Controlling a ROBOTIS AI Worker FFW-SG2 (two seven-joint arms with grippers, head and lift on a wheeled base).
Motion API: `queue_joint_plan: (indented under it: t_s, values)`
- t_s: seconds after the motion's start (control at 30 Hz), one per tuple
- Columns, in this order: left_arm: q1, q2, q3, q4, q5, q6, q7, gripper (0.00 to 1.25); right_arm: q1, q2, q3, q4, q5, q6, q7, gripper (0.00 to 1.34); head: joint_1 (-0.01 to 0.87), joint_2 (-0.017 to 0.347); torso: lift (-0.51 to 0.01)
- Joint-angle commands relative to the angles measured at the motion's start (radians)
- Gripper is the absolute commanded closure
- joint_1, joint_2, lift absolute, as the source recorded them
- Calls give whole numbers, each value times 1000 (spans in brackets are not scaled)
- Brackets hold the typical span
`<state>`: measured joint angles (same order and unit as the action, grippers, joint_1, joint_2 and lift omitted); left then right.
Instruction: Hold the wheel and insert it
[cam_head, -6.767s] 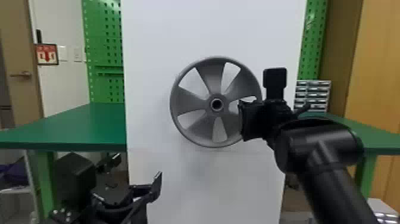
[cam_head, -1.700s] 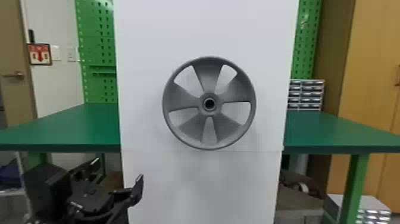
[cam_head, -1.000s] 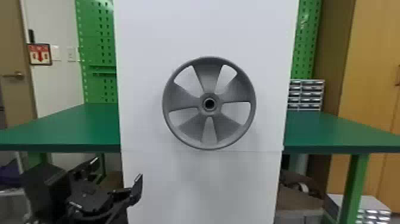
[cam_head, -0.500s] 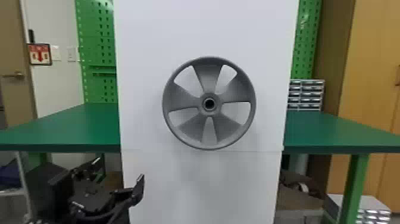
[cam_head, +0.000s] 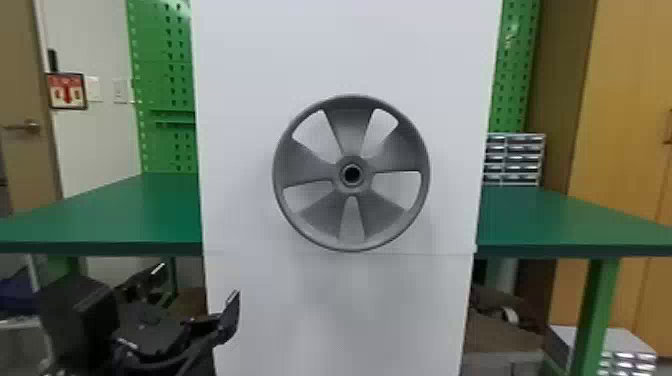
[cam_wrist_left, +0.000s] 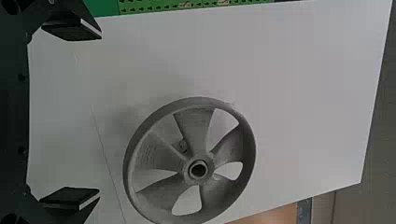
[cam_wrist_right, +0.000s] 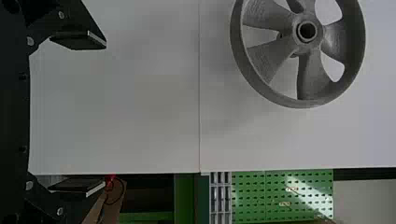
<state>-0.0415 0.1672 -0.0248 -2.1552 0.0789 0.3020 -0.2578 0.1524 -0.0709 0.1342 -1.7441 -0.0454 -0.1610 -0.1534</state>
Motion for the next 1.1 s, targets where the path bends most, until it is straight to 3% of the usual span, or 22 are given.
queue_joint_plan:
  t_s: [0.0, 1.07]
  values:
    - [0, 0, -3, 0, 2, -1, 0, 101, 0, 0, 1, 0, -1, 0, 0, 248, 210, 9, -442]
    - [-5, 2, -20, 0, 16, 8, -1, 101, -4, -3, 5, 0, -2, 1, 0, 248, 210, 9, -442]
